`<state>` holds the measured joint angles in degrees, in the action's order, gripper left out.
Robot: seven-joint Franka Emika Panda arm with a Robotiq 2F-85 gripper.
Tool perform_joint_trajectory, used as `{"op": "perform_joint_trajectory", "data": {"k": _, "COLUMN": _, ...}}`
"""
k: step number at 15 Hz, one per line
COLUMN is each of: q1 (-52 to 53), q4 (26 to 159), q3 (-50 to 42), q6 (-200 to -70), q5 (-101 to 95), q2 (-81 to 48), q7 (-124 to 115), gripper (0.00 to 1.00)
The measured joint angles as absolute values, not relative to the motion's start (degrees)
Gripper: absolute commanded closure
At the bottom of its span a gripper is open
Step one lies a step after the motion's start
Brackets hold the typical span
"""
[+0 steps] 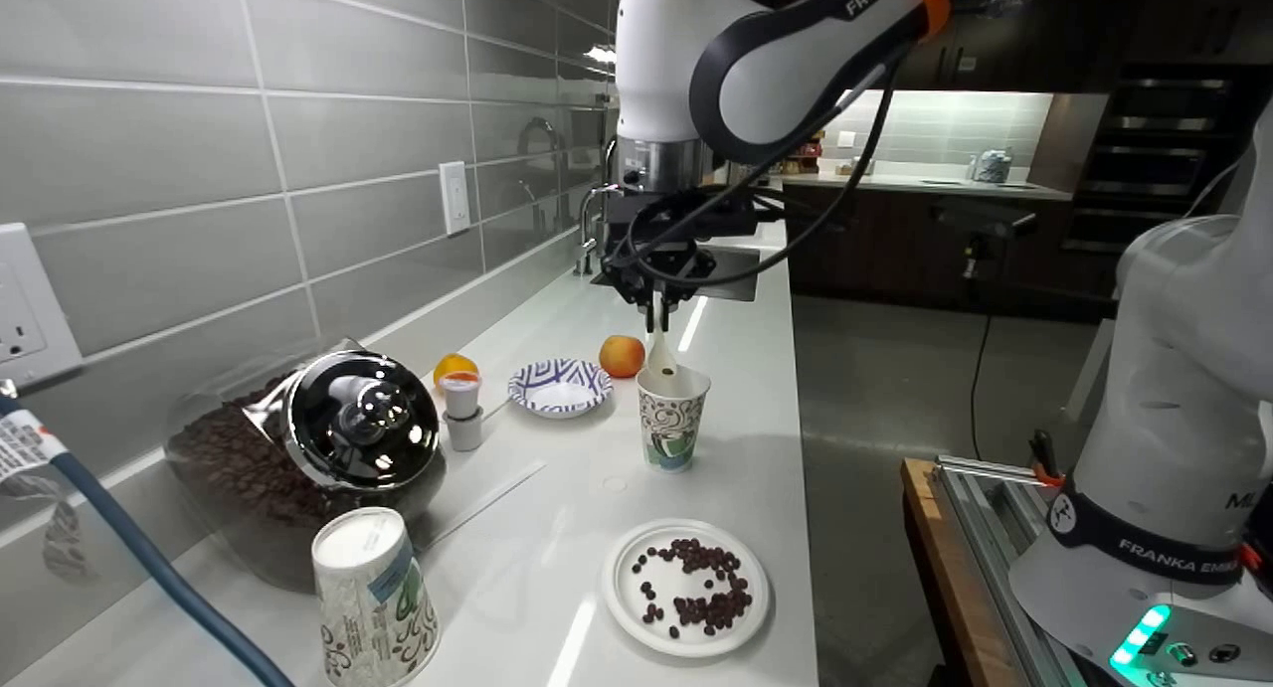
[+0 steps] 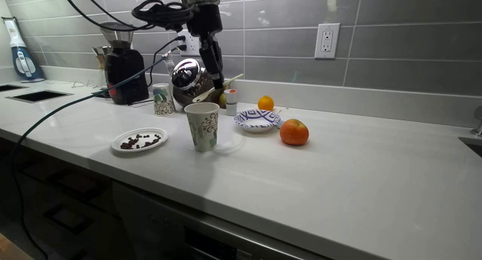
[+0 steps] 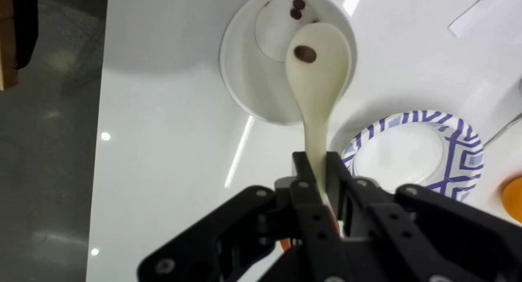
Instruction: Use the spoon to put the contents on the plate in the cup
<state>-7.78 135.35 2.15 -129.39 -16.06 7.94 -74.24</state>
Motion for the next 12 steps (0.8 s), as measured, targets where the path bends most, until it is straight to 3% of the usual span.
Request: {"op": "perform_joint_trajectory", "data": {"k": 12, "q1": -4.85, "q4": 137.55, "q3": 5.05, "q6": -125.25, "q5": -40.68, "q2": 7.79, "q7": -100.15, "gripper": 0.97}}
